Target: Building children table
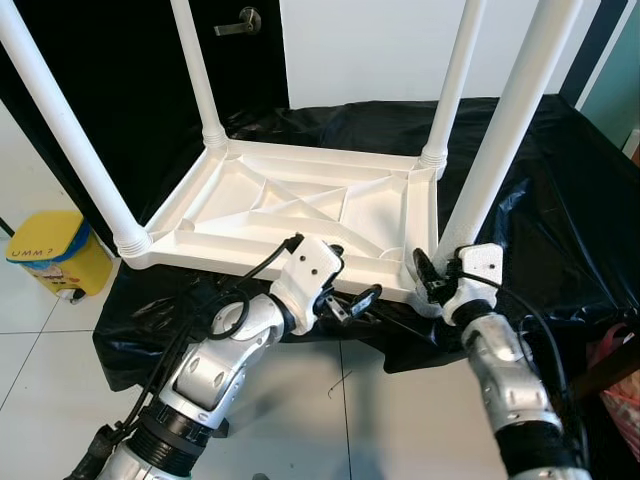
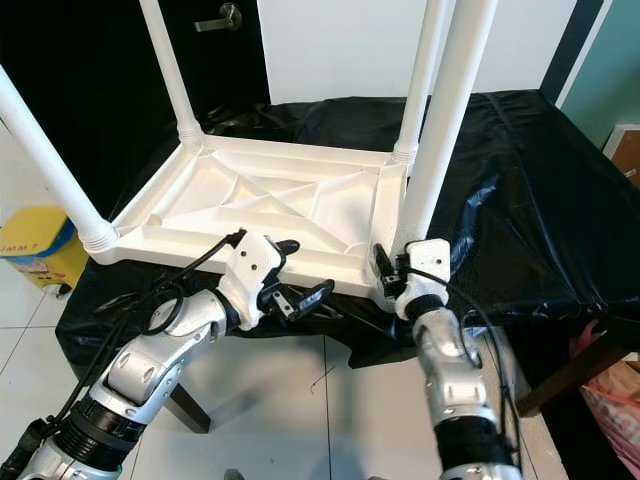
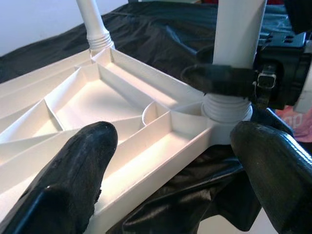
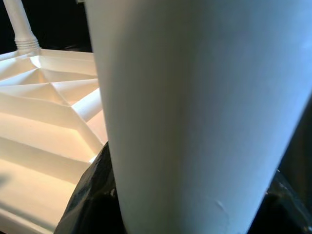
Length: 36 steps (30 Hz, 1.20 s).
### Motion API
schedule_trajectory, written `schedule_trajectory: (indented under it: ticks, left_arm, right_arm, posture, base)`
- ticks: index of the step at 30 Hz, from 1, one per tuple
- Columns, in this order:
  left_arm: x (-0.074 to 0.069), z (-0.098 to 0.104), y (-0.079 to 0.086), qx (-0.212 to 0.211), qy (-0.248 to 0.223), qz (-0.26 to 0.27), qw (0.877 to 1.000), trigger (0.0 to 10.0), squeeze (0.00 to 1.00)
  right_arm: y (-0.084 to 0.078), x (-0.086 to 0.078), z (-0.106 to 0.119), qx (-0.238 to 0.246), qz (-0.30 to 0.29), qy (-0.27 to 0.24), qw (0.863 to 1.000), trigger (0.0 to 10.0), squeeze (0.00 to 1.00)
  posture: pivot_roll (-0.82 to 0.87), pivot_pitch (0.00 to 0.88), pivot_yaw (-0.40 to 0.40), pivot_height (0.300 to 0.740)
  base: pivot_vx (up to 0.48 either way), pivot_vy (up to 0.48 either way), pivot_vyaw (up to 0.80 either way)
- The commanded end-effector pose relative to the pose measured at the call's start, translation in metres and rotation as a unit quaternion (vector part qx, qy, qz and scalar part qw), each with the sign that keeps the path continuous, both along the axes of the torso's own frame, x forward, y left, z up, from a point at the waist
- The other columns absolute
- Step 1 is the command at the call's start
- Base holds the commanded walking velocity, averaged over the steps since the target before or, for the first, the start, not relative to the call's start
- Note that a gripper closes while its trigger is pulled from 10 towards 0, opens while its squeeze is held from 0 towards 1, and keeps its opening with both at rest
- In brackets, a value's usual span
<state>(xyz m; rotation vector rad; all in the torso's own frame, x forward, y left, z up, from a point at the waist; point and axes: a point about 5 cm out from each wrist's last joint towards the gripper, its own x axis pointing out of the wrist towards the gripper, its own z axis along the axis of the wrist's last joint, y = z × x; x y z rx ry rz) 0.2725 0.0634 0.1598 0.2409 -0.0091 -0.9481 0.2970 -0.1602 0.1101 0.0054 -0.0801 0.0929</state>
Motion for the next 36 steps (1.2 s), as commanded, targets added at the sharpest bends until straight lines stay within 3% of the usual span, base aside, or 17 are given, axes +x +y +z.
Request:
schedule_trajectory:
  ticks: [1, 5, 12, 26, 27, 36]
  left_arm:
    - [0.000, 0.000, 0.002, 0.009, -0.002, -0.022, 1.000, 10.0, 0.00]
    - [0.002, -0.002, 0.003, 0.007, -0.001, -0.018, 1.000, 10.0, 0.00]
    - [0.002, -0.003, 0.003, 0.005, -0.002, -0.012, 1.000, 10.0, 0.00]
    - [0.000, -0.007, 0.005, 0.009, -0.002, -0.012, 1.000, 10.0, 0.00]
    - [0.001, -0.007, 0.005, 0.009, -0.002, -0.013, 1.000, 10.0, 0.00]
    - [0.004, -0.007, 0.004, 0.010, -0.007, -0.016, 1.000, 10.0, 0.00]
  right_arm:
    - [0.001, -0.008, -0.021, 0.009, -0.032, 0.051, 0.998, 10.0, 0.00]
    - [0.003, -0.010, -0.024, 0.020, -0.094, 0.058, 0.994, 10.0, 0.00]
    - [0.011, -0.010, -0.023, 0.042, -0.118, 0.066, 0.990, 10.0, 0.00]
    - [0.022, -0.010, -0.007, 0.032, -0.066, 0.018, 0.997, 10.0, 0.03]
    - [0.022, -0.009, -0.005, 0.029, -0.060, 0.013, 0.998, 10.0, 1.00]
    - [0.012, -0.008, 0.004, 0.024, -0.002, -0.007, 1.000, 10.0, 1.00]
  posture:
    - [-0.02, 0.000, 0.026, 0.740]
    - [-0.03, 0.000, 0.021, 0.740]
    - [-0.02, 0.000, 0.014, 0.740]
    - [-0.03, 0.000, 0.013, 0.740]
    - [-0.03, 0.000, 0.014, 0.740]
    - [-0.05, 0.000, 0.025, 0.740]
  base:
    - [0.000, 0.000, 0.00]
    - [0.000, 0.000, 0.00]
    - [0.000, 0.000, 0.00]
    - [0.000, 0.000, 0.00]
    - [0.000, 0.000, 0.00]
    - [0.000, 0.000, 0.00]
